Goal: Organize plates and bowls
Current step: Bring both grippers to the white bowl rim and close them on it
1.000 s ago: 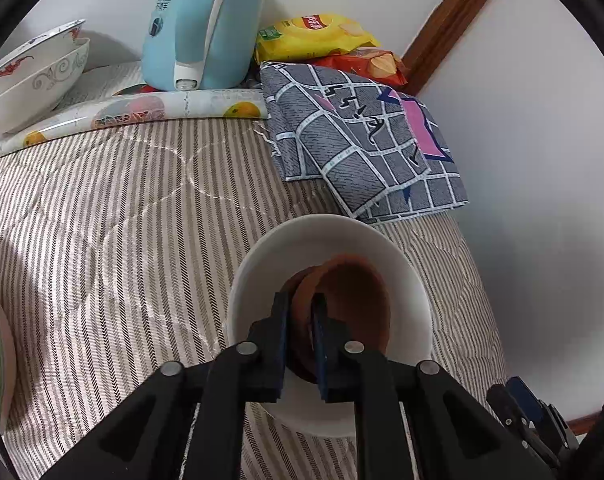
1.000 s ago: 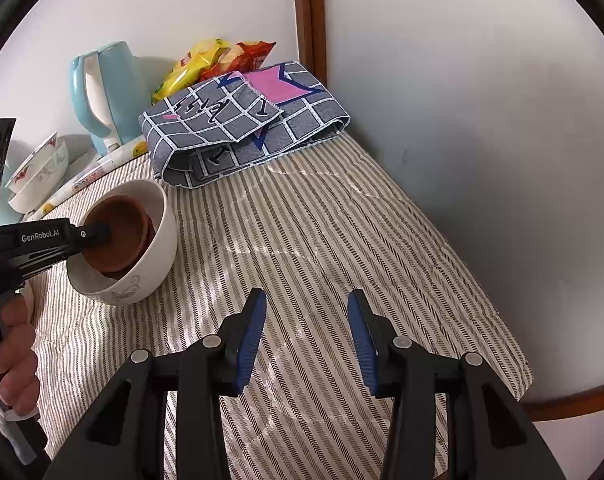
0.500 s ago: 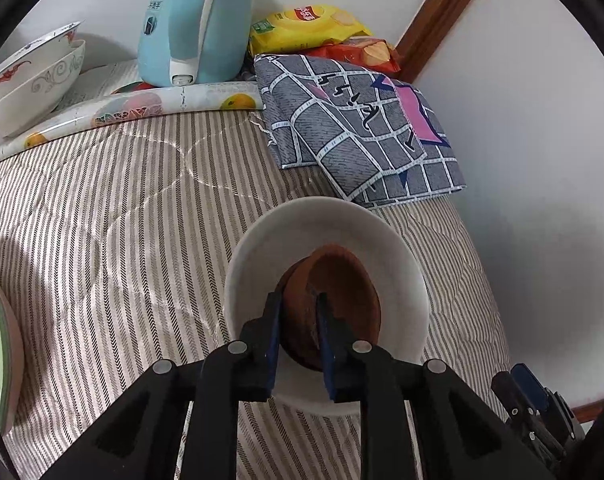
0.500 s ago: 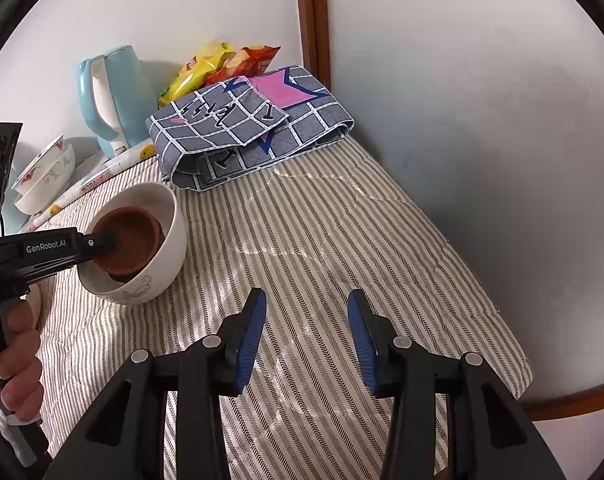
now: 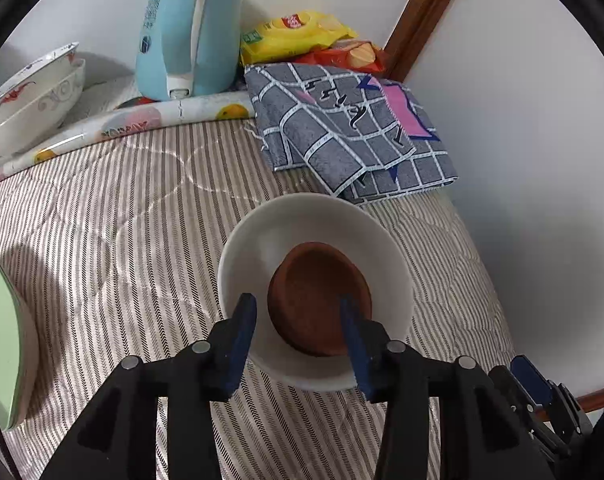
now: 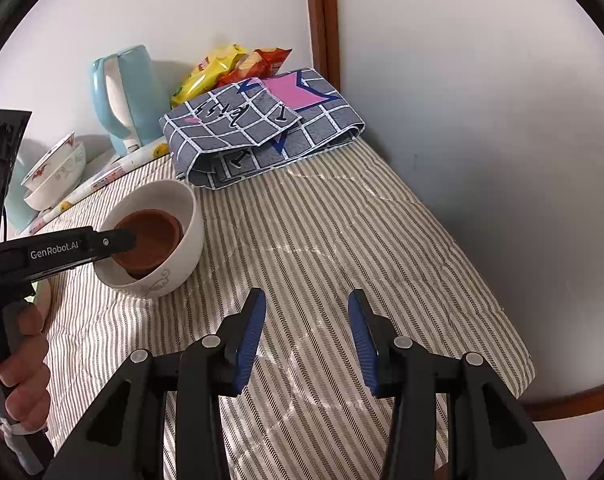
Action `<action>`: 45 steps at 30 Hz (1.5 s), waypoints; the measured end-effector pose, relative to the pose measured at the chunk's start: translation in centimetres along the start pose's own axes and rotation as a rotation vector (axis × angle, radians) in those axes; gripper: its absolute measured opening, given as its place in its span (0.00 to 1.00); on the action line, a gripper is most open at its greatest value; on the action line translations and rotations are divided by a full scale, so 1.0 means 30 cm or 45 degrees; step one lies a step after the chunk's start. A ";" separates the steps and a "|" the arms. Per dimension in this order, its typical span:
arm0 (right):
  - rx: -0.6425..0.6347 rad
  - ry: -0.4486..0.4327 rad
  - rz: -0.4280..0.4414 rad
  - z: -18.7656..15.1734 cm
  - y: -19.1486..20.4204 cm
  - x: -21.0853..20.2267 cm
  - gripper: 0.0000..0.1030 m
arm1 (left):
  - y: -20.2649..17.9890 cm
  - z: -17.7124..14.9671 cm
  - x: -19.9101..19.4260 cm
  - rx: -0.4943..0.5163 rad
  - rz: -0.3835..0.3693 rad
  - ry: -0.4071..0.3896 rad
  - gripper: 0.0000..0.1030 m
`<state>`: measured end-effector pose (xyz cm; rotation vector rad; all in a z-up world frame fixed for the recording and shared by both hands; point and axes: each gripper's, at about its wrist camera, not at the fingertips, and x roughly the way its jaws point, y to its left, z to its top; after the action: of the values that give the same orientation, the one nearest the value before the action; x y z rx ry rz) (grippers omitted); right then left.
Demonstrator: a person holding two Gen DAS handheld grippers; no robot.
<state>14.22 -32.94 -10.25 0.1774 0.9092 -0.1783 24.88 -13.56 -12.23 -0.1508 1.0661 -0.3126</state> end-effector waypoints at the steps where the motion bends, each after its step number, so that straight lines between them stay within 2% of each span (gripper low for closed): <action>1: -0.002 -0.002 0.001 0.000 0.000 -0.002 0.41 | 0.004 -0.002 -0.011 -0.006 0.000 -0.008 0.41; 11: -0.035 -0.036 0.044 -0.002 0.043 -0.041 0.42 | 0.042 -0.019 -0.093 -0.033 0.050 -0.062 0.42; 15: -0.058 -0.057 0.061 0.006 0.069 -0.053 0.47 | 0.074 -0.027 -0.120 -0.058 0.072 -0.078 0.42; 25: -0.091 -0.049 0.132 0.046 0.126 -0.046 0.47 | 0.147 -0.056 -0.159 -0.095 0.149 -0.096 0.42; 33: -0.124 -0.023 0.124 0.096 0.170 0.008 0.47 | 0.183 -0.066 -0.174 -0.097 0.157 -0.133 0.42; 38: -0.113 0.043 0.192 0.133 0.181 0.063 0.47 | 0.188 -0.053 -0.155 -0.095 0.146 -0.096 0.42; 40: -0.118 0.049 0.197 0.143 0.185 0.084 0.47 | 0.178 -0.046 -0.147 -0.067 0.172 -0.092 0.42; 45: -0.143 0.079 0.192 0.171 0.201 0.134 0.47 | 0.172 -0.025 -0.125 -0.066 0.128 -0.081 0.42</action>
<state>21.92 -28.58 -9.90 0.1476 0.9605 0.0185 23.49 -7.45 -10.85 -0.1521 1.0151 -0.1887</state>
